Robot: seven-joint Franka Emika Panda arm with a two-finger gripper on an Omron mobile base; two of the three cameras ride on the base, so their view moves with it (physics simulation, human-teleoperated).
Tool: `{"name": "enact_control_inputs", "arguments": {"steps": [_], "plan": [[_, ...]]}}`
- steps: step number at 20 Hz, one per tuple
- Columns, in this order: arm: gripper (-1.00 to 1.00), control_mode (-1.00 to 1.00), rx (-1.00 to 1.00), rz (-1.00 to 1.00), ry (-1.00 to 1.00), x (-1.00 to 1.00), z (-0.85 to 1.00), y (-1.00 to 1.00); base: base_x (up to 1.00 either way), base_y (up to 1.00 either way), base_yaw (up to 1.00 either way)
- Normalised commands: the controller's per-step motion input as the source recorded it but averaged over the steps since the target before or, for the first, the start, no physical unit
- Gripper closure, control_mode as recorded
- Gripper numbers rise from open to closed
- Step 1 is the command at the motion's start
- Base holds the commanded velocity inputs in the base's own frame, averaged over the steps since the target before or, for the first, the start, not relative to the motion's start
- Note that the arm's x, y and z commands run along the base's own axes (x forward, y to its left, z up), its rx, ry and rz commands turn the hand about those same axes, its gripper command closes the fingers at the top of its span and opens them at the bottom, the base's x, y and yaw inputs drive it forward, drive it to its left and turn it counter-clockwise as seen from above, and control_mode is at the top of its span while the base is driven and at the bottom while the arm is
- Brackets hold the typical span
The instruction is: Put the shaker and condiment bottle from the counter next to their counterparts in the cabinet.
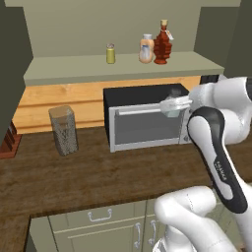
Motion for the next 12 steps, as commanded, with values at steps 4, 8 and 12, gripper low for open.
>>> {"name": "enact_control_inputs", "arguments": {"steps": [4, 8, 12], "plan": [[1.0, -1.0, 0.05, 0.16, 0.0, -0.46, 0.43, 0.25, 0.0, 0.0, 0.0], [1.0, -1.0, 0.0, 0.1, 0.0, -0.12, 0.41, 0.38, 0.0, 0.0, 0.0], [1.0, -1.0, 0.0, 0.05, -0.01, 0.0, 0.5, 0.46, 0.0, 0.0, 0.0]]}}
